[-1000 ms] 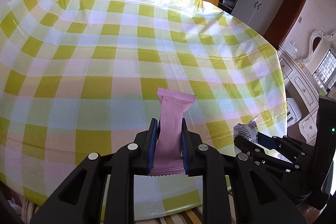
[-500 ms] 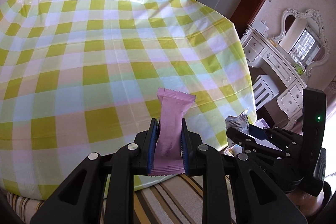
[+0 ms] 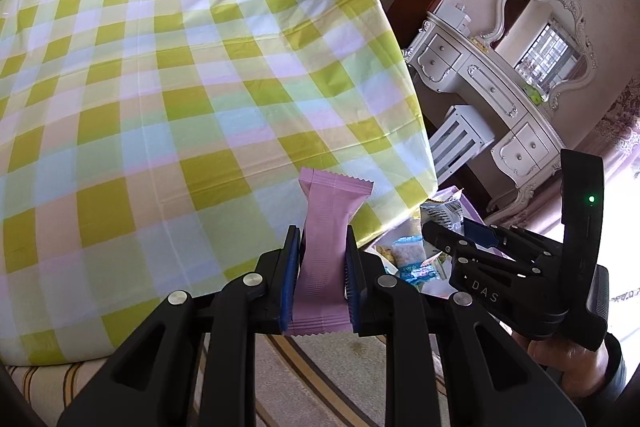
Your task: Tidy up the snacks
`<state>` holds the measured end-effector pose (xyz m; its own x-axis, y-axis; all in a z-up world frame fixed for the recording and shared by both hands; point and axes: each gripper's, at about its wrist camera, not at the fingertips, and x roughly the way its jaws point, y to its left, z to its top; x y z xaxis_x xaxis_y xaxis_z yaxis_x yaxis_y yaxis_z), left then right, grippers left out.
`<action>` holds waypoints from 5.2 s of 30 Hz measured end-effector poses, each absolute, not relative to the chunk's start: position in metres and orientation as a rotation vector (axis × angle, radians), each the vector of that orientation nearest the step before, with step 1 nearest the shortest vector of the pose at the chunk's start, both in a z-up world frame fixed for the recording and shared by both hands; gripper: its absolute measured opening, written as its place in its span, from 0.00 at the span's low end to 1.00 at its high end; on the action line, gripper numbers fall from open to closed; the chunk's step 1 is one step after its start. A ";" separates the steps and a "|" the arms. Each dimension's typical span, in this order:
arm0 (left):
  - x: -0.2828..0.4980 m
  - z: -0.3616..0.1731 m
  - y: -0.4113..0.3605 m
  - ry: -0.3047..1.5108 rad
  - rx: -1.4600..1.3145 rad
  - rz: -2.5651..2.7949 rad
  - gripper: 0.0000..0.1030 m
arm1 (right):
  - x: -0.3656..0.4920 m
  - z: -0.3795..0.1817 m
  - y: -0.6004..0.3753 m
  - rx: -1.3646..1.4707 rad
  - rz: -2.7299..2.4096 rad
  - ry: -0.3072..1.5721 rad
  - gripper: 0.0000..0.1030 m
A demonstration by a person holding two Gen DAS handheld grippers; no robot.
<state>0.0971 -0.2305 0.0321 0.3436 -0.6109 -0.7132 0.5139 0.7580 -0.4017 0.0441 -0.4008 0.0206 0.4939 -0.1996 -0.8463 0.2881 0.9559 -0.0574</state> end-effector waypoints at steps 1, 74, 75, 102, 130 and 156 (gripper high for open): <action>0.095 0.032 -0.235 0.981 -0.110 -0.744 0.20 | 0.041 0.020 -0.404 0.101 -0.305 1.013 0.33; 0.023 -0.002 -0.315 1.220 0.037 -0.822 0.96 | -0.074 0.018 -0.459 0.180 -0.597 1.055 0.74; 0.023 -0.002 -0.314 1.221 0.035 -0.822 0.96 | -0.074 0.017 -0.459 0.179 -0.598 1.056 0.74; 0.025 -0.005 -0.314 1.220 0.014 -0.833 0.96 | -0.076 0.013 -0.458 0.170 -0.597 1.074 0.74; 0.025 -0.007 -0.314 1.226 0.022 -0.836 0.96 | -0.080 0.008 -0.458 0.171 -0.594 1.085 0.74; 0.025 -0.007 -0.314 1.226 0.021 -0.837 0.96 | -0.080 0.009 -0.459 0.171 -0.593 1.086 0.74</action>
<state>0.0248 -0.3143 -0.0074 0.0865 -0.5505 -0.8303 0.5723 0.7096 -0.4109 -0.0799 -0.4591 0.0088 0.3292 -0.3694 -0.8690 0.5318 0.8330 -0.1526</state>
